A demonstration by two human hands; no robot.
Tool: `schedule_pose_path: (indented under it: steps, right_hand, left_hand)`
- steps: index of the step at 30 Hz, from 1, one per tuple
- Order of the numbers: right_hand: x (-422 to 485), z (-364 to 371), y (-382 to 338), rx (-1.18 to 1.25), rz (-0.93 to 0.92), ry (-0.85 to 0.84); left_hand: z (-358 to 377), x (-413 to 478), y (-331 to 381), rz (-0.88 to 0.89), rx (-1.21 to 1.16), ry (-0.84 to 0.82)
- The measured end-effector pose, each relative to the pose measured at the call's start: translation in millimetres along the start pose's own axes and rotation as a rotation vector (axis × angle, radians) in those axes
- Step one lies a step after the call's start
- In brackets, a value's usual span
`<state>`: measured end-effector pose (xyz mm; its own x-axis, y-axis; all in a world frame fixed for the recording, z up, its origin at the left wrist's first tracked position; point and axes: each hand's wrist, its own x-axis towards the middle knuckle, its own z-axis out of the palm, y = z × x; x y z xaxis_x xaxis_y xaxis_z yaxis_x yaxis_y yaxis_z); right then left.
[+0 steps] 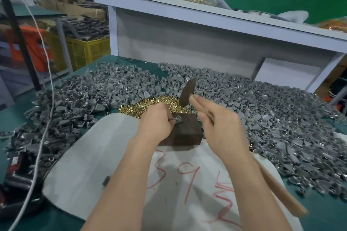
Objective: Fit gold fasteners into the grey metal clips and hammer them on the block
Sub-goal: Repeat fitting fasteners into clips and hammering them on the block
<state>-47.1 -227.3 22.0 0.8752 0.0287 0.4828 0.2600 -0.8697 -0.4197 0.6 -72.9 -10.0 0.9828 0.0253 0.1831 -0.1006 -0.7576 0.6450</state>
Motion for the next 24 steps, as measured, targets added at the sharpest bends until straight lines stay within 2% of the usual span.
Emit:
schedule_pose_path:
  steps: [2, 3, 5, 6, 7, 10, 11, 14, 15, 17, 20, 24]
  right_hand:
    - [1.7, -2.7, 0.7, 0.115, -0.045, 0.092]
    - [3.2, -3.1, 1.0, 0.098, -0.047, 0.046]
    - [1.7, 1.7, 6.5, -0.046, 0.021, -0.187]
    - [0.4, 3.2, 8.2, -0.083, 0.039, -0.217]
    - [0.8, 2.6, 7.0, -0.101, 0.038, -0.173]
    - [1.6, -1.4, 2.3, 0.061, -0.037, 0.085]
    - [3.7, -1.7, 1.9, 0.066, -0.036, 0.074]
    - [3.0, 5.5, 6.3, -0.096, 0.055, -0.236]
    - [3.9, 6.8, 7.7, -0.078, 0.071, -0.250]
    - [5.6, 9.2, 10.0, 0.054, 0.084, -0.168]
    - [13.4, 16.1, 28.9, 0.207, 0.239, -0.045]
    - [14.8, 23.6, 57.7, 0.199, 0.490, -0.136]
  left_hand:
    - [0.1, 1.2, 0.6, -0.010, -0.001, -0.002]
    - [-0.2, 1.0, 0.6, -0.021, 0.000, -0.001]
    - [-1.1, -0.2, 1.3, -0.024, 0.007, -0.001]
    - [-1.1, -0.8, 1.9, -0.020, 0.009, 0.003]
    - [-1.3, -0.9, 2.1, -0.018, 0.007, 0.007]
    - [-0.8, 0.0, 1.6, -0.016, 0.004, 0.005]
    - [-0.5, 0.6, 1.3, -0.022, 0.004, 0.006]
    - [-0.8, -0.6, 3.2, -0.039, 0.001, -0.008]
    - [-1.7, -0.6, 4.1, -0.042, 0.000, -0.007]
    - [-2.1, -1.1, 3.7, -0.046, 0.004, -0.015]
    - [-2.6, -0.8, 3.8, -0.042, 0.005, -0.026]
    - [-3.1, -2.4, 6.3, -0.045, 0.010, -0.030]
